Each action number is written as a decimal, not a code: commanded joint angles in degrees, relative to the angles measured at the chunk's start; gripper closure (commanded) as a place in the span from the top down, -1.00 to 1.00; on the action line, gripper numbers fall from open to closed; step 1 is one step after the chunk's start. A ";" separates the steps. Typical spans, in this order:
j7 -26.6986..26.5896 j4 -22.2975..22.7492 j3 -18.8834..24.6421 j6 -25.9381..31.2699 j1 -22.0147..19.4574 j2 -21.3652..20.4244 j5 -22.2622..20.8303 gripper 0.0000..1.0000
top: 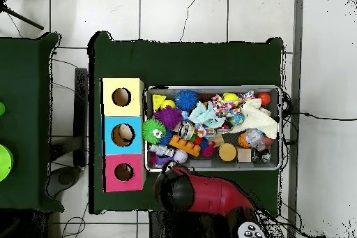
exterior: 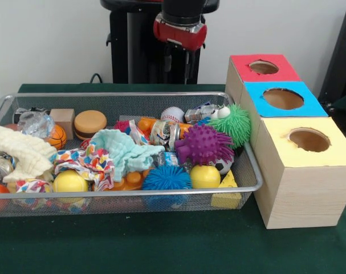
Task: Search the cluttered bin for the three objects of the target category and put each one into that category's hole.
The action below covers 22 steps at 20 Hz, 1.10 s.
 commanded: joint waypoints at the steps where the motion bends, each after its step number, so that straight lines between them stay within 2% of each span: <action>1: -7.27 -2.38 9.01 -7.97 -6.16 5.44 -10.58 1.00; 7: -8.24 -3.43 11.02 -8.89 -12.40 7.02 -19.20 1.00; 13: -6.84 -5.63 13.56 -9.03 -15.36 9.29 -24.69 1.00; 16: -6.58 -6.25 15.04 -8.03 -16.33 9.35 -26.27 1.00; 22: -9.75 -7.42 20.17 -1.82 -19.60 8.39 -26.99 1.00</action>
